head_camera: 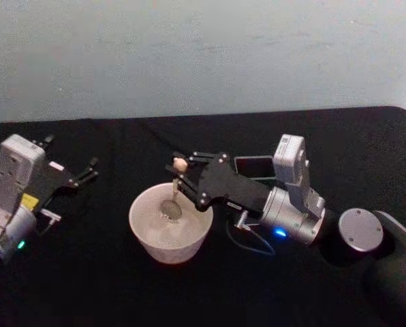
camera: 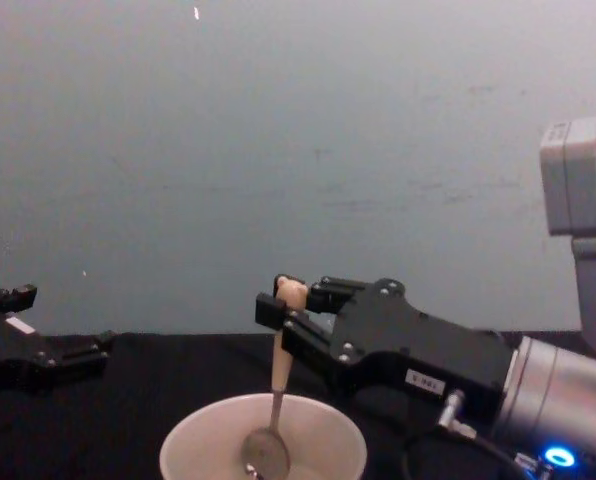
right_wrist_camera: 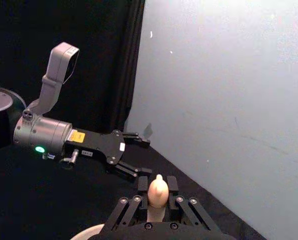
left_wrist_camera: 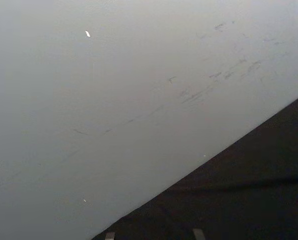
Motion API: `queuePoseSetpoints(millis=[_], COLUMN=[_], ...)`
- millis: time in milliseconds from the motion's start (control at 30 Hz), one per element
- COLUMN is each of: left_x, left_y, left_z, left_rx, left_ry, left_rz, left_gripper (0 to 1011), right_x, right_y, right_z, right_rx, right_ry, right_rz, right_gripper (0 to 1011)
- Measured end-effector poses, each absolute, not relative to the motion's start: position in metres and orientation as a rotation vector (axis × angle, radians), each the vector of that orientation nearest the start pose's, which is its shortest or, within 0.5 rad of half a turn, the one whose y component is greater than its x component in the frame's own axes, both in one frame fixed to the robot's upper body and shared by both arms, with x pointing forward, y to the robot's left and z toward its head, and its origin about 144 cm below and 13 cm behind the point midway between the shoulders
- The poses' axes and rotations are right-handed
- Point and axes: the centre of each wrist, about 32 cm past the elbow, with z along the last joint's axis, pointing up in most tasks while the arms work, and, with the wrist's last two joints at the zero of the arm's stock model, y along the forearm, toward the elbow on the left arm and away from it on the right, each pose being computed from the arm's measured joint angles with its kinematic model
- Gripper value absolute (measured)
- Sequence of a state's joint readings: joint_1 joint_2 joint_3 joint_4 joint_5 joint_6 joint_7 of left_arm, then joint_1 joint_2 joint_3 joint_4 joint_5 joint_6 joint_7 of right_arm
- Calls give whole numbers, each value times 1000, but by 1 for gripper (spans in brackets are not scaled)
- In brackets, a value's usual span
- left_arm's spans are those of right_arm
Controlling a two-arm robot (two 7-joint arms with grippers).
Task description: Pick up the stirring spoon with one hand, stir inside the cup, then place it back in its original position.
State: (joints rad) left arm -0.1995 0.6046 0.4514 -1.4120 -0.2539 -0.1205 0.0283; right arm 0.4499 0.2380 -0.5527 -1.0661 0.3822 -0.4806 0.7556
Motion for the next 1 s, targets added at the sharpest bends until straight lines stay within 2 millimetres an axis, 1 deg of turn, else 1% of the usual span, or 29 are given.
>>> queuePoseSetpoints(millis=[167,533,800,1000], left_x=[489,489,489,489], left_y=[310,310,310,310], left_z=[1140,1140,1140,1140], left_rx=[304,304,304,304], left_ry=[-285,-285,-285,-285], left_rz=[1248,1248,1248,1248], left_gripper=[1001,1001,1001,1001], right_x=[555,556,550,538], right_y=[-186,-185,-197,-207], right_z=[1120,1118,1123,1126], right_rx=[110,97,100,105], right_ry=[-269,-292,-301,-284], right_rz=[-448,-454,-464,-451], right_gripper=[214,214,214,214])
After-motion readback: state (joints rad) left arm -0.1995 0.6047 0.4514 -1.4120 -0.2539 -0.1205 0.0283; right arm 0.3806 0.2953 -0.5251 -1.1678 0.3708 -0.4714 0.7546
